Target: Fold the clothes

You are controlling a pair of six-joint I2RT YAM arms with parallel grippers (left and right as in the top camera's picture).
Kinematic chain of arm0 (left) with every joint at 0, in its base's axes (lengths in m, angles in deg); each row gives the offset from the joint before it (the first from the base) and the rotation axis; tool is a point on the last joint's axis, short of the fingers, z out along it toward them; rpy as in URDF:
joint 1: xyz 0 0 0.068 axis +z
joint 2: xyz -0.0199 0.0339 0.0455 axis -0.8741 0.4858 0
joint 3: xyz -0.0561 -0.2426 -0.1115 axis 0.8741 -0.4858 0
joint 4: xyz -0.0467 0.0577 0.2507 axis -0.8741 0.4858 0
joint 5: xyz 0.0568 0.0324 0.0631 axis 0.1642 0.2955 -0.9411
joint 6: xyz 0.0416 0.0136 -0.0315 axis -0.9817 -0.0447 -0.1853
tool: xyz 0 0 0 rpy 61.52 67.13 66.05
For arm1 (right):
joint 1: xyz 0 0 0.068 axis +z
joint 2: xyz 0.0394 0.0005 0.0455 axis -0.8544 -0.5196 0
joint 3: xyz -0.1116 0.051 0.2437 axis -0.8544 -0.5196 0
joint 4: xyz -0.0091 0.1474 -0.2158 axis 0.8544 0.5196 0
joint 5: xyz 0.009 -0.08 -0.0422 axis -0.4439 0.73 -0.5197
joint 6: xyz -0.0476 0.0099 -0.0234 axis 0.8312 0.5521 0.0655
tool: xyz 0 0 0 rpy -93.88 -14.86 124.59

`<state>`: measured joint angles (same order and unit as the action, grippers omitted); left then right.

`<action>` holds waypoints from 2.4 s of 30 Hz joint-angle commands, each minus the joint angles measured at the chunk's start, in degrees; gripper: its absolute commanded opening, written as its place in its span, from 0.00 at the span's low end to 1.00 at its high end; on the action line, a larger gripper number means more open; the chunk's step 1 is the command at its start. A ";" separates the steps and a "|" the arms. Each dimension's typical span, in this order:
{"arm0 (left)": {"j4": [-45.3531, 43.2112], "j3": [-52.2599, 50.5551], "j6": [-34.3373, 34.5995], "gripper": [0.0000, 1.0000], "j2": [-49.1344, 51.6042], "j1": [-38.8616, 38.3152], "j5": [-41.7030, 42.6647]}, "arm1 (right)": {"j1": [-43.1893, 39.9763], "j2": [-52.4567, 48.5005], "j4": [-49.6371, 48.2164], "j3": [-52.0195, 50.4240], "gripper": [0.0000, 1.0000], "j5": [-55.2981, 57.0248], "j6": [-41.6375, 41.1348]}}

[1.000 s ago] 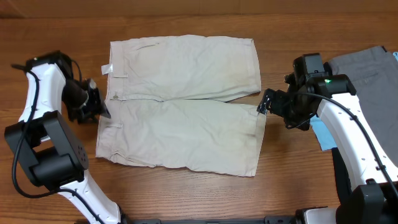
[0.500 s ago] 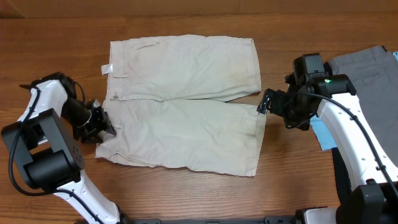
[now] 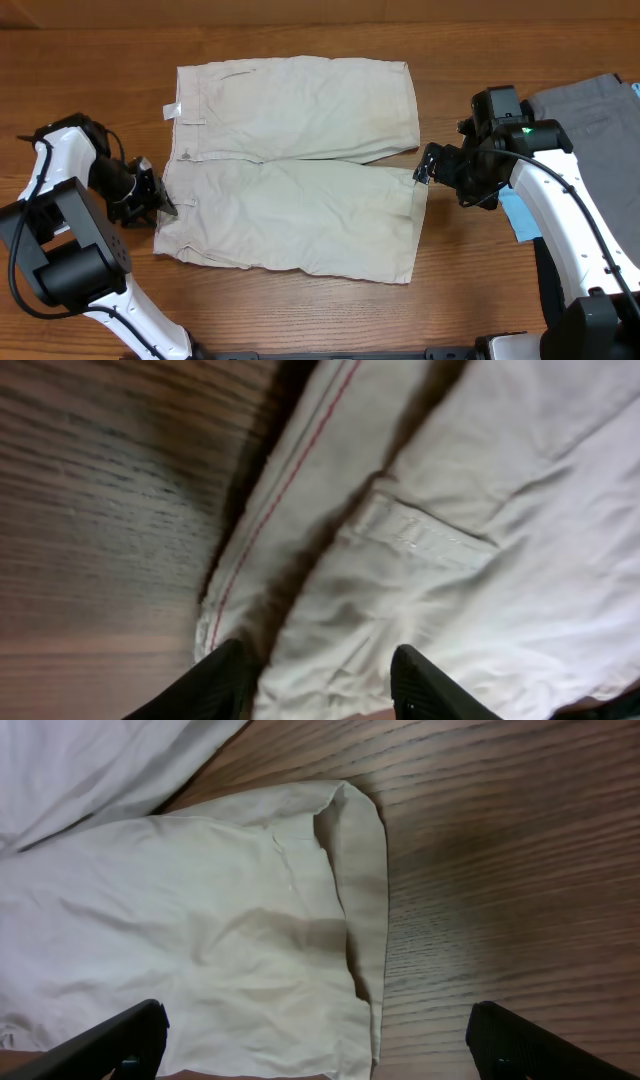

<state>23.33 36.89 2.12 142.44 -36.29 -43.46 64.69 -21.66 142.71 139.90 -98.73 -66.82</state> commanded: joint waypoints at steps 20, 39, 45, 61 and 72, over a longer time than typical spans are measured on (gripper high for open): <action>-0.66 -2.34 1.27 0.04 0.17 0.44 -0.22 | -0.22 0.42 -0.33 1.03 1.00 0.00 0.39; -3.48 -7.17 14.86 0.14 -7.19 1.16 -14.82 | -0.22 0.42 -0.31 1.03 1.00 0.00 0.39; -1.25 -4.50 14.84 0.59 -7.32 1.16 -13.16 | -0.22 0.42 -0.31 1.03 1.00 0.00 0.39; 7.15 12.90 12.87 0.04 -13.62 -5.92 -2.78 | -0.24 0.42 -2.03 1.03 1.00 -0.07 0.02; -3.06 -1.33 8.76 0.04 -13.62 -8.13 5.18 | 3.69 0.28 -6.99 -2.01 0.04 -13.94 2.54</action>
<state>22.06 38.75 12.61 129.15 -43.29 -42.08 66.18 -21.66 137.20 139.64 -108.61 -65.33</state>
